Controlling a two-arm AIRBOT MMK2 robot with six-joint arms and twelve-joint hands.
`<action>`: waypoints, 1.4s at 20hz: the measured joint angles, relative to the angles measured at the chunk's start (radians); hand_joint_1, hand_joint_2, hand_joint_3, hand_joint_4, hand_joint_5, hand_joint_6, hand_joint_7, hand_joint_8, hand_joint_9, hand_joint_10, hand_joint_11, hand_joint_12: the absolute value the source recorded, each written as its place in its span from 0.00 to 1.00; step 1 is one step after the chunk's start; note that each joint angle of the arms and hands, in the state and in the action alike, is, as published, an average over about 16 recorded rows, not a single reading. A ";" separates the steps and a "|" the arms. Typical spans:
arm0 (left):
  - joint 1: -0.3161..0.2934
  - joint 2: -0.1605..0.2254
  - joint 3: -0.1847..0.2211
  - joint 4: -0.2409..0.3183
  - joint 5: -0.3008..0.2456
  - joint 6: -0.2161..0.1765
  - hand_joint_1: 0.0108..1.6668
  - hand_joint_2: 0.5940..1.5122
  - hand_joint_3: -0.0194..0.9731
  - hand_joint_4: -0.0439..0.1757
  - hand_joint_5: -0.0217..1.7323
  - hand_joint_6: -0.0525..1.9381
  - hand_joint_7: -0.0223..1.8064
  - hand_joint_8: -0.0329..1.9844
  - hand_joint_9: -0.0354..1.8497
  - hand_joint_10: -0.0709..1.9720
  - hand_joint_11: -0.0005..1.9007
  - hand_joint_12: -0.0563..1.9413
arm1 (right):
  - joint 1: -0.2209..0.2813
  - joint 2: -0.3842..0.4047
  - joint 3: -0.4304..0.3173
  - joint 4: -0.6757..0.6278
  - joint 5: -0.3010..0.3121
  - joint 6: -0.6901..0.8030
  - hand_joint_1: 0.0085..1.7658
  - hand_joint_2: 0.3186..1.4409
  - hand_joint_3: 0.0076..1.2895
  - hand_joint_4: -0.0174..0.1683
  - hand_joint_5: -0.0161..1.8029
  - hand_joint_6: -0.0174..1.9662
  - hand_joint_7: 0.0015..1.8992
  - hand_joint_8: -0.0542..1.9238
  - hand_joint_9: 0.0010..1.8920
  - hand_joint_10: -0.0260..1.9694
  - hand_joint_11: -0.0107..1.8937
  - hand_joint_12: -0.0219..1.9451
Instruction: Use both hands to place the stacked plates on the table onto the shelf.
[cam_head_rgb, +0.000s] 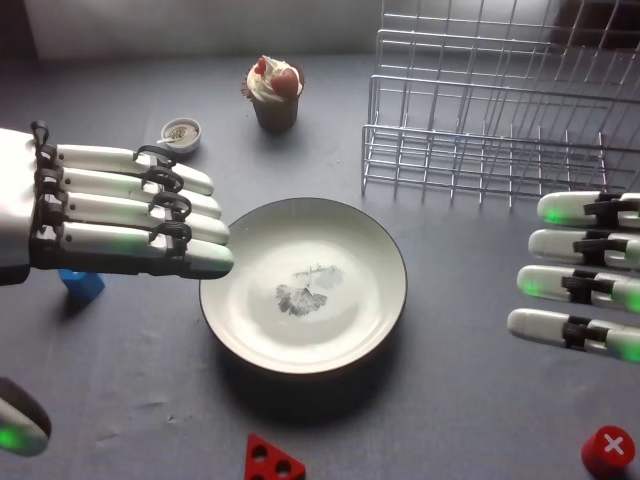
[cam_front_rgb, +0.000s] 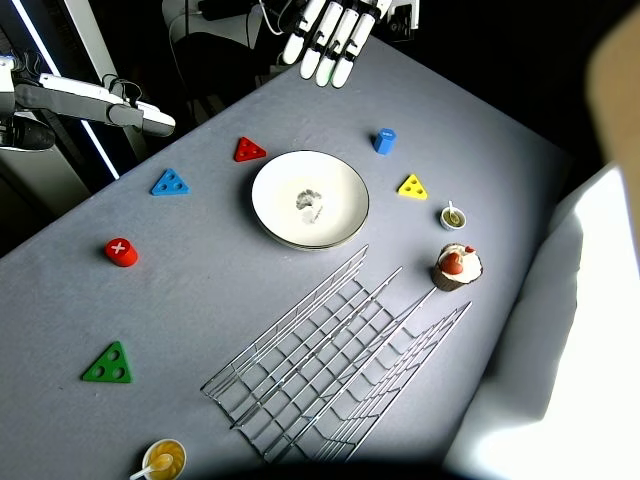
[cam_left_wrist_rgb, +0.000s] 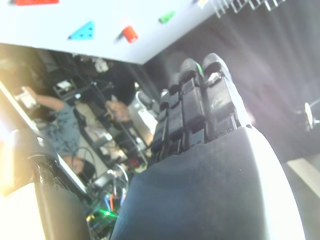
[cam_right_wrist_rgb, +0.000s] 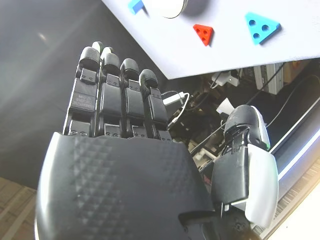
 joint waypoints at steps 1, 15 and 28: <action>0.000 0.000 0.000 0.000 0.000 0.000 0.02 0.41 0.04 0.21 0.07 0.03 0.09 0.02 0.09 0.04 0.02 0.08 | 0.000 0.000 0.000 0.000 0.000 0.000 0.01 0.46 0.03 0.13 0.08 0.02 0.09 0.04 0.08 0.03 0.08 0.04; 0.003 0.003 -0.007 -0.061 -0.005 0.000 0.02 0.46 0.03 0.21 0.07 0.03 0.09 0.01 0.10 0.04 0.05 0.07 | 0.000 0.000 0.000 0.000 0.000 0.000 0.01 0.47 0.01 0.13 0.09 0.02 0.10 0.03 0.09 0.01 0.09 0.03; 0.002 0.003 0.036 -0.076 -0.084 0.000 0.01 0.46 0.03 0.22 0.08 0.03 0.10 0.01 0.10 0.04 0.06 0.06 | 0.000 0.000 0.000 0.000 0.000 0.000 0.01 0.49 0.01 0.13 0.09 0.02 0.10 0.03 0.10 0.01 0.09 0.02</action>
